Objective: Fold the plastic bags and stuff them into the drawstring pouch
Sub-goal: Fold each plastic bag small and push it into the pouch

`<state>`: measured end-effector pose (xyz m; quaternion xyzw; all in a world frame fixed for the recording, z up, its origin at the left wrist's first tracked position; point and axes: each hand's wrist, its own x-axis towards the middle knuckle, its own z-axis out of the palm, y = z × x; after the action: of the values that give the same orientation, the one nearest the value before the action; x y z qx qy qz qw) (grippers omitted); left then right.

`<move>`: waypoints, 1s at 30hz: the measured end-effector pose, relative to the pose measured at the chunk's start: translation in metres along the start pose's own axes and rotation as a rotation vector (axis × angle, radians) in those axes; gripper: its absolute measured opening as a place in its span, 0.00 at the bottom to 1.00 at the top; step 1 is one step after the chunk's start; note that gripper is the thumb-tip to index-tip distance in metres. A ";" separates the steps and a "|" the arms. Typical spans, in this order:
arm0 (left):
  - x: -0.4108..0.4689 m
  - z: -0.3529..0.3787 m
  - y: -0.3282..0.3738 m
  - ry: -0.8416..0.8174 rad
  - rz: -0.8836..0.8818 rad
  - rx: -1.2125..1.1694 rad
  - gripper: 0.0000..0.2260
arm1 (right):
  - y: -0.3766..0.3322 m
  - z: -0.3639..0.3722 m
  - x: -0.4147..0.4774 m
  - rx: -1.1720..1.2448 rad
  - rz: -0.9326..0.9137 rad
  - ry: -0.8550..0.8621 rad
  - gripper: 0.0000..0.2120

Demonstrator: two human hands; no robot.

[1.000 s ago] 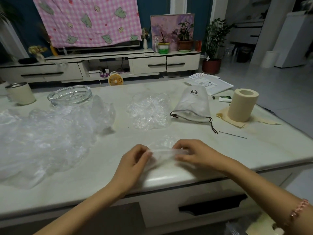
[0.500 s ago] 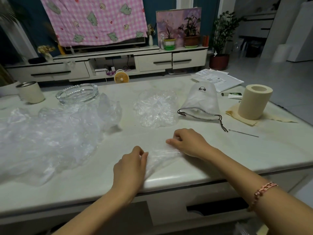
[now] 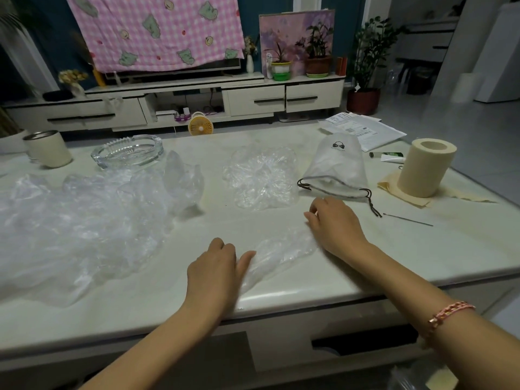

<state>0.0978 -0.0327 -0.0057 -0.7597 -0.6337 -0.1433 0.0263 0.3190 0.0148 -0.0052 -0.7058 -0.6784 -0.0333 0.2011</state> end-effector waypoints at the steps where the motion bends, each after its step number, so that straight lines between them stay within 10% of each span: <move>1: 0.000 0.000 -0.002 0.021 -0.003 -0.127 0.19 | 0.000 -0.003 0.001 0.152 -0.001 -0.009 0.10; 7: 0.010 -0.023 -0.013 -0.193 0.121 -0.659 0.10 | -0.028 -0.044 -0.009 0.908 -0.086 -0.356 0.16; 11: 0.002 -0.050 -0.010 -0.203 0.258 -0.864 0.10 | -0.041 -0.072 -0.019 0.855 -0.262 -0.891 0.29; 14: -0.002 -0.057 -0.005 -0.215 0.292 -0.926 0.11 | -0.049 -0.068 -0.030 0.845 -0.319 -1.105 0.19; 16: -0.001 -0.057 -0.007 -0.215 0.301 -0.887 0.12 | -0.053 -0.061 -0.036 0.888 -0.276 -1.077 0.05; 22: 0.023 -0.058 -0.027 0.160 -0.043 -0.960 0.09 | -0.044 -0.054 -0.039 1.041 -0.061 -0.794 0.10; 26: 0.006 -0.053 -0.003 -0.384 -0.191 -1.229 0.28 | -0.050 -0.048 -0.044 1.283 0.055 -0.617 0.05; 30: -0.006 -0.046 0.015 -0.363 -0.260 -1.328 0.13 | -0.054 -0.046 -0.048 1.318 0.085 -0.612 0.04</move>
<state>0.1029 -0.0510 0.0388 -0.5451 -0.4921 -0.3730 -0.5670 0.2734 -0.0455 0.0346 -0.4415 -0.5556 0.5888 0.3869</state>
